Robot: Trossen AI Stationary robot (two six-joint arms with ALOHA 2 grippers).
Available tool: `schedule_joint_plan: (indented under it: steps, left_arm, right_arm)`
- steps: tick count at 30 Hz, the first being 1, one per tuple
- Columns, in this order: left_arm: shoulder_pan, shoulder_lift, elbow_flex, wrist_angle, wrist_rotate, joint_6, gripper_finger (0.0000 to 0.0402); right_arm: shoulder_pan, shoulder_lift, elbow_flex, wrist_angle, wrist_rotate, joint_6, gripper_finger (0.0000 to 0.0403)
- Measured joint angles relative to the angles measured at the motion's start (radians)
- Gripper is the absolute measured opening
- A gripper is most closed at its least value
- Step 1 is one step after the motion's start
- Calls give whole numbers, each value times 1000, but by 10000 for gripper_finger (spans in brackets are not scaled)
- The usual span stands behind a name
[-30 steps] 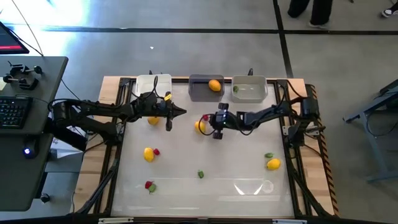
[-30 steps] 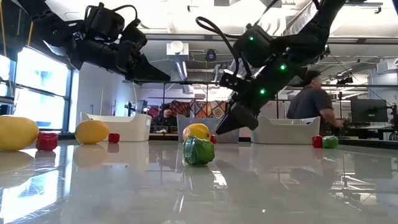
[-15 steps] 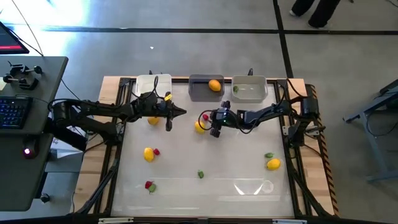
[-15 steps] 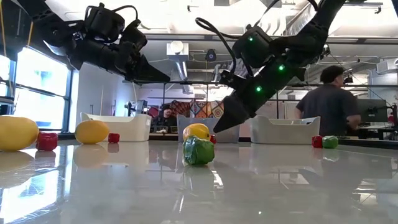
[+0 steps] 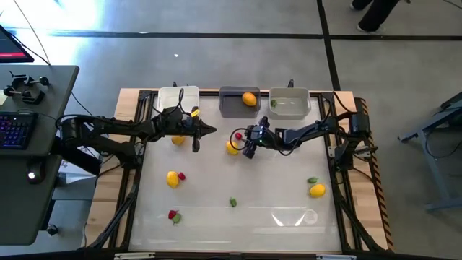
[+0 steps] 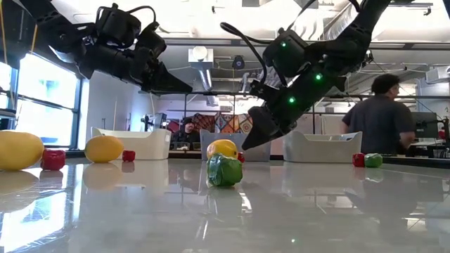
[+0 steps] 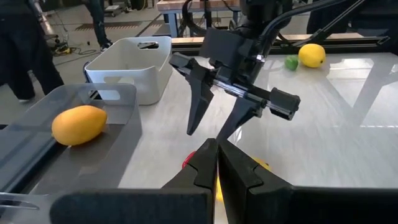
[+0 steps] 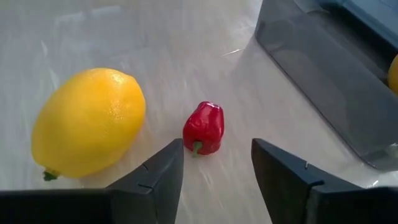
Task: Sort produce into baskets
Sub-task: Put the red bell pepper into the white bin
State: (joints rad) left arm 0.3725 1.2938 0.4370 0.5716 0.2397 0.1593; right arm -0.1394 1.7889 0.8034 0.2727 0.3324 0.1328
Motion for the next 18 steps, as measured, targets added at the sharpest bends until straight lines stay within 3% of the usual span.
schedule_joint_plan:
  steps: [9,18]
  left_arm:
    - [0,0,0,-10,0,0,3]
    - [0,0,0,-19,0,0,3]
  right_arm:
    - [0,49,0,19,-55,-2,147]
    - [0,97,0,84,-18,-2,145]
